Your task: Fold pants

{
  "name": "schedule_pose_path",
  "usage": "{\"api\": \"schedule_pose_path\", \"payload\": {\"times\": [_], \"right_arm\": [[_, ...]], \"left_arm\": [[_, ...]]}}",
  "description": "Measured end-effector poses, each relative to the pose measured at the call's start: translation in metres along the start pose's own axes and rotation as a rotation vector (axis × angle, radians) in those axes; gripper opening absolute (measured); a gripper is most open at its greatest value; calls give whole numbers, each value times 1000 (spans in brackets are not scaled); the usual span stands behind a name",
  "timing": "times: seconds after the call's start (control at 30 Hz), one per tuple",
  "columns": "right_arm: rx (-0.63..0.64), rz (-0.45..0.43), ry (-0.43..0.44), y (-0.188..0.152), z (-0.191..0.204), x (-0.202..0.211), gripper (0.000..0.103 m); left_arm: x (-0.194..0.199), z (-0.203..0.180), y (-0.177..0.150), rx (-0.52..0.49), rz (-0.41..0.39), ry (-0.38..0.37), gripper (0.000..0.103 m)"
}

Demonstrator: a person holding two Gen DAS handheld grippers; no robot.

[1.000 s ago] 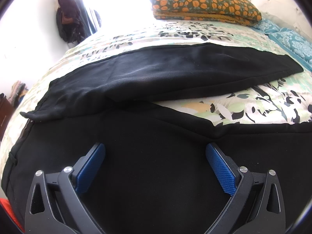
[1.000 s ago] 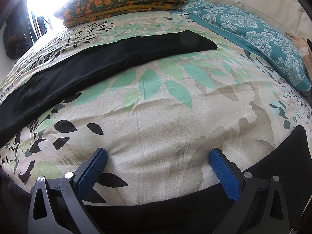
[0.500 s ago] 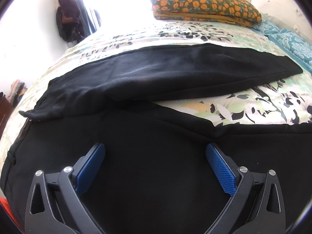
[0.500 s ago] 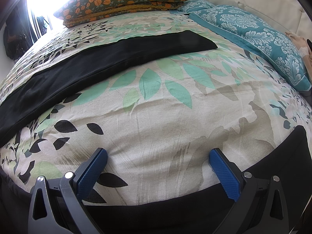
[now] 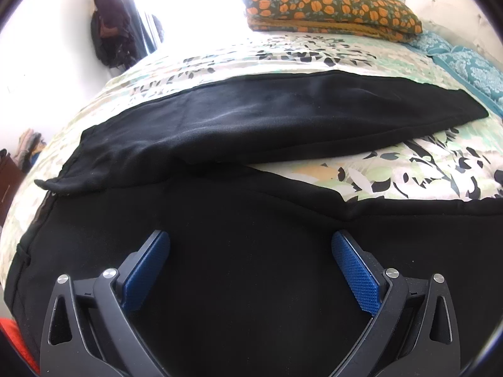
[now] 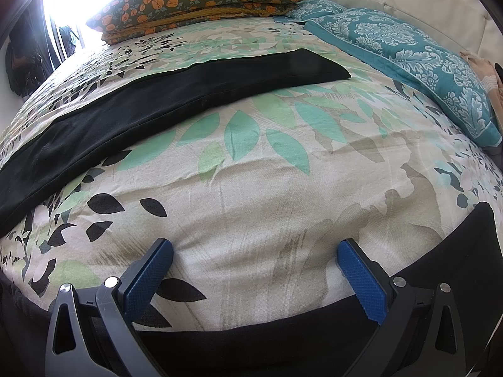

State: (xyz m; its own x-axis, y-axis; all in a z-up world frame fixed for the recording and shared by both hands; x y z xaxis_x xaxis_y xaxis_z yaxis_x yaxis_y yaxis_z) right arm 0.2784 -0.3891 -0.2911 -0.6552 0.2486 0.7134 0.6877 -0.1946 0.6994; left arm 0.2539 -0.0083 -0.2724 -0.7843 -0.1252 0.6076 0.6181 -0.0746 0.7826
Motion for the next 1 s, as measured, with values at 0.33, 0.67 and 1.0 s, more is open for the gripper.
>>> {"api": "schedule_pose_path", "payload": {"times": [0.33, 0.67, 1.0], "right_arm": [[0, 0, -1, 0, 0, 0, 103], [19, 8, -18, 1, 3, -2, 103], [-41, -117, 82, 111, -59, -12, 103]], "left_arm": [[22, 46, 22, 55, 125, -84, 102], [-99, 94, 84, 131, 226, 92, 102], [-114, 95, 53, 167, 78, 80, 102]]}}
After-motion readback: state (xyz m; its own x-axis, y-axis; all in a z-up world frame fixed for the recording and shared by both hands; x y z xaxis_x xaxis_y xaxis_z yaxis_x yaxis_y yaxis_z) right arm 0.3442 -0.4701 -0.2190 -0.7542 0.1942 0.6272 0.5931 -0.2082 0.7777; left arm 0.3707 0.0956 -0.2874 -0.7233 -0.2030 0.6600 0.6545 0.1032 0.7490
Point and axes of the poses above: each gripper's, at about its wrist camera, not at the fingertips, and x roughly against the way its jaws point, z to its left, y to its top, the point moved 6 cm from there along -x, roughly the way its jaws point, and after that the axes turned 13 degrees about -z, right-handed, at the moved point
